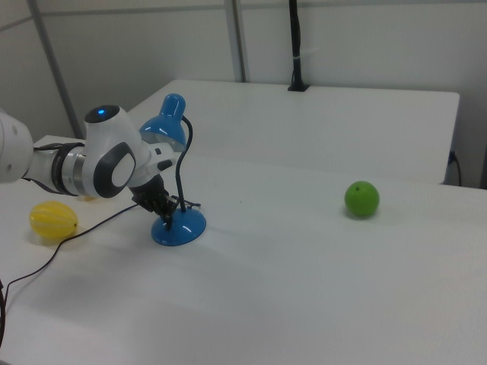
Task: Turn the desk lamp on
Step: 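Press the switch button on the lamp base with the gripper tips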
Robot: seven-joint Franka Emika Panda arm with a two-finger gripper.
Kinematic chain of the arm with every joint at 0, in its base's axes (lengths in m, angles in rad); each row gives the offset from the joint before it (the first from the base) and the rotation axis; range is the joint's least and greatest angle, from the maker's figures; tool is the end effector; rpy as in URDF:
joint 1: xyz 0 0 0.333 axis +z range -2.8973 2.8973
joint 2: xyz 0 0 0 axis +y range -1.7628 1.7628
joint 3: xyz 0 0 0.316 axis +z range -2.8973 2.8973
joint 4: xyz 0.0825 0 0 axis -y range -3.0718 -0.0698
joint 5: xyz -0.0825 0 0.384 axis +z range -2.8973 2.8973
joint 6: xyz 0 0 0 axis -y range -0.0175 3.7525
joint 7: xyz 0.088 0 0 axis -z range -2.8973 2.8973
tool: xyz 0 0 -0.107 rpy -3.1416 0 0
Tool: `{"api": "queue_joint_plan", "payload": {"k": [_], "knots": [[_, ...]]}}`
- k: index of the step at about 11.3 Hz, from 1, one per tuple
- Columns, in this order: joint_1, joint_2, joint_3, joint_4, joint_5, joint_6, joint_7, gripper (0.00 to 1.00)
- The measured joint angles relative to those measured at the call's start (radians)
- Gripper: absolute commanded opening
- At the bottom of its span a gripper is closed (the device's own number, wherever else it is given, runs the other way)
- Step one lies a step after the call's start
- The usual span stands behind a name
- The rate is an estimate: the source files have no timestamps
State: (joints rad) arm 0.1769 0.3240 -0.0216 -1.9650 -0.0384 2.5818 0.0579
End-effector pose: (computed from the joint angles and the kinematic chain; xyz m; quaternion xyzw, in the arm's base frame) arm 0.6295 0.1000 0.3387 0.9871 0.0638 0.1467 0.0002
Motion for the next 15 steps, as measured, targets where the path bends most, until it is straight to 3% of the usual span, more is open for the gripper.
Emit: {"api": "queue_joint_plan", "payload": {"k": [15], "knots": [[0.001, 0.008, 0.000, 0.019, -0.001, -0.025, 0.000, 0.00]]}}
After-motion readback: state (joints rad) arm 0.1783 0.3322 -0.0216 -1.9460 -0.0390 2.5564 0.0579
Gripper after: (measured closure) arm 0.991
